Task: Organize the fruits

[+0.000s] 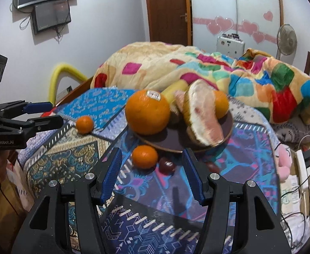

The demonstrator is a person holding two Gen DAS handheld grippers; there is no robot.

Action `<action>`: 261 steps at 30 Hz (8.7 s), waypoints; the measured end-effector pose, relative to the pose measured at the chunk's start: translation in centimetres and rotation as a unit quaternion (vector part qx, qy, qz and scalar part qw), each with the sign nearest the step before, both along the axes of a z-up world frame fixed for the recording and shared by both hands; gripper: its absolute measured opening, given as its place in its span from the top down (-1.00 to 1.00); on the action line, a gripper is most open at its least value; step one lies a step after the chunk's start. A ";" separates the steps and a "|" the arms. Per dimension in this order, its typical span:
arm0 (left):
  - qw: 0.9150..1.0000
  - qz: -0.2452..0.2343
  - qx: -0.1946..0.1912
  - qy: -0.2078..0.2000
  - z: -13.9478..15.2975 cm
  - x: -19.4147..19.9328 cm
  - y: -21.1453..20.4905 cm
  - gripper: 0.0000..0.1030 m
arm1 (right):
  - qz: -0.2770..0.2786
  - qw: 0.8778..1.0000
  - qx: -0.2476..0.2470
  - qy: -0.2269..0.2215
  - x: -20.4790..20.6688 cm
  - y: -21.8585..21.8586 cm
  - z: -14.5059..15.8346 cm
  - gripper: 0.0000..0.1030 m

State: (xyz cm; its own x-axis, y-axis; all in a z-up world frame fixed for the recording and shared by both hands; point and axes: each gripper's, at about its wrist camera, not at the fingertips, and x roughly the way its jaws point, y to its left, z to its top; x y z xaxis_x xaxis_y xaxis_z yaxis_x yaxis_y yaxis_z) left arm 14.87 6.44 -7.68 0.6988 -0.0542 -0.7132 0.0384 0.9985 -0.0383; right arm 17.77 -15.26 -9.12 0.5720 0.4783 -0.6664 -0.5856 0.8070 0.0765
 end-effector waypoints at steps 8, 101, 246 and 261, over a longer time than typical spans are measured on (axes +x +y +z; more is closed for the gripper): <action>1.000 0.004 0.005 0.021 -2.8 0.9 1.0 -0.41 | 0.013 1.000 -0.019 0.015 1.2 1.5 -1.7 -0.01; 0.998 -0.039 0.020 -0.051 1.6 5.9 -5.8 -0.33 | -0.039 0.997 -0.011 -0.059 1.3 -5.5 0.8 0.16; 0.940 -0.002 0.012 -0.342 15.8 -20.9 -10.9 -0.99 | -0.114 0.941 0.137 -0.288 -18.5 -8.3 16.0 -1.00; 0.941 0.002 0.007 -0.338 15.4 -21.0 -10.6 -0.99 | -0.112 0.940 0.138 -0.291 -19.3 -8.3 15.9 -1.00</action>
State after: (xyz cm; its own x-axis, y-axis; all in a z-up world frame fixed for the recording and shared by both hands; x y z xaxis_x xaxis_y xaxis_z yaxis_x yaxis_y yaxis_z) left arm -6.13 -4.20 7.70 0.9933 -0.0443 -0.1069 0.0453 0.9990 0.0065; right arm -1.52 -23.56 6.77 0.9078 0.4121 -0.0780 -0.4118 0.9110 0.0203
